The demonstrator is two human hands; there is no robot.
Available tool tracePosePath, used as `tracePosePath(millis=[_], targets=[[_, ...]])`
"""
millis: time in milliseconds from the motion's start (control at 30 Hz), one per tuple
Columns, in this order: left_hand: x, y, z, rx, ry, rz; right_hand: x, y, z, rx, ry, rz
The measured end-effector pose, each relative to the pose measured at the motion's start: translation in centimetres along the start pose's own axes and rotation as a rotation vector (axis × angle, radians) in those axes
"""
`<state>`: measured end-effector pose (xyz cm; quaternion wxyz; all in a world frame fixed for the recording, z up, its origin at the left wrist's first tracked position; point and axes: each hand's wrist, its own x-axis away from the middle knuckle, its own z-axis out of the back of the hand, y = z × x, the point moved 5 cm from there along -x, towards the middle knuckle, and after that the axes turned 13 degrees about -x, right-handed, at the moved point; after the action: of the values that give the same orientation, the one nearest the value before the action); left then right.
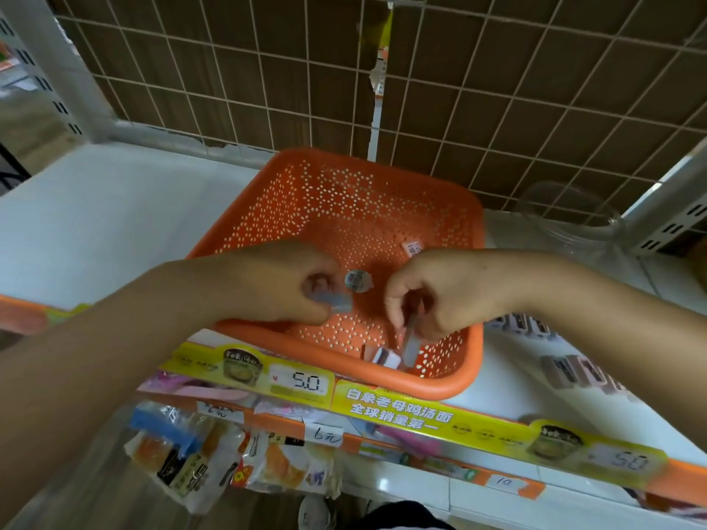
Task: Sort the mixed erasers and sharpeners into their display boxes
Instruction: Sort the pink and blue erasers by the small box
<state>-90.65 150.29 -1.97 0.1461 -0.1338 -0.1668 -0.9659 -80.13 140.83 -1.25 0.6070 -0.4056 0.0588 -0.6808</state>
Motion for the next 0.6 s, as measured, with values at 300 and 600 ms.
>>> tracePosePath(millis=[300,600], targets=[[2.9,3.1,3.3,0.088,0.554,-0.148,7.0,2.1,2.6,-0.53,0.61,0.471],[1.9,13.9,2.0,0.069,0.803,-0.174,16.2,7.7,1.5,-0.88,0.869,0.671]])
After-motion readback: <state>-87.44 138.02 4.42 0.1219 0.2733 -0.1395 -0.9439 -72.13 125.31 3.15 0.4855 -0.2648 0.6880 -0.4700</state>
